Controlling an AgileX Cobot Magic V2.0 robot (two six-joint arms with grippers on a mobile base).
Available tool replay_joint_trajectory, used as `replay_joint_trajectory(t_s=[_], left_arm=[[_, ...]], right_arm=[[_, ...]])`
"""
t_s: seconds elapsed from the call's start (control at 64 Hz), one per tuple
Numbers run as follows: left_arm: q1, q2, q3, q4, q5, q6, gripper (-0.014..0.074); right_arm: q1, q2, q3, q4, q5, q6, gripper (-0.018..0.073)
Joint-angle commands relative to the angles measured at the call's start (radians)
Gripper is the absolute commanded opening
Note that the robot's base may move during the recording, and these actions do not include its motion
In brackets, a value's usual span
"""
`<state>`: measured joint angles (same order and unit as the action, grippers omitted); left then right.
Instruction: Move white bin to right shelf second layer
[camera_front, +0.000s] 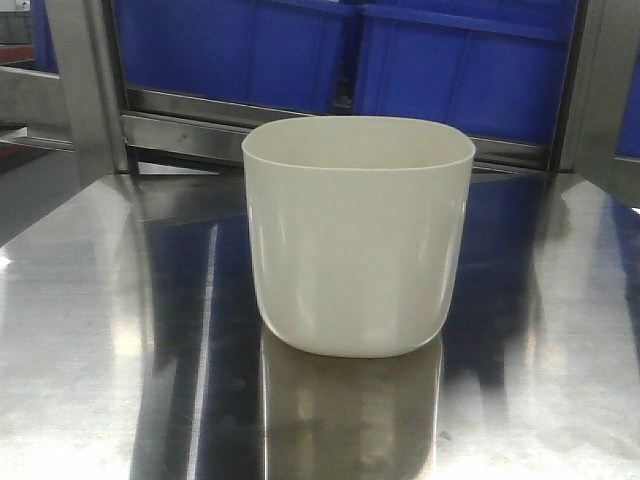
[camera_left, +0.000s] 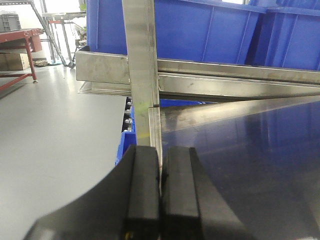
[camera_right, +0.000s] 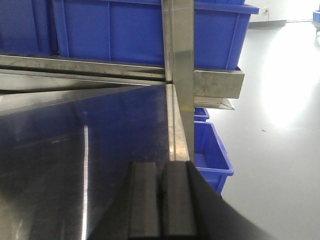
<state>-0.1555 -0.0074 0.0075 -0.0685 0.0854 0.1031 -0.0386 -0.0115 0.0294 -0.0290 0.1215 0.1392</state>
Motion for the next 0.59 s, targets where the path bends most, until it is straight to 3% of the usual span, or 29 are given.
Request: replay_joint_trajectory(t_s=[0.0,0.579], left_arm=[[-0.004,-0.014,0.037,-0.005,-0.085,-0.004,0.0085],[-0.004,-0.014,0.037,-0.005,-0.085,-0.004,0.0085]], right_arm=[[-0.007,-0.019,-0.016,-0.008,-0.087,-0.007,0.0056],[-0.007,-0.019,-0.016,-0.008,-0.087,-0.007,0.0056]])
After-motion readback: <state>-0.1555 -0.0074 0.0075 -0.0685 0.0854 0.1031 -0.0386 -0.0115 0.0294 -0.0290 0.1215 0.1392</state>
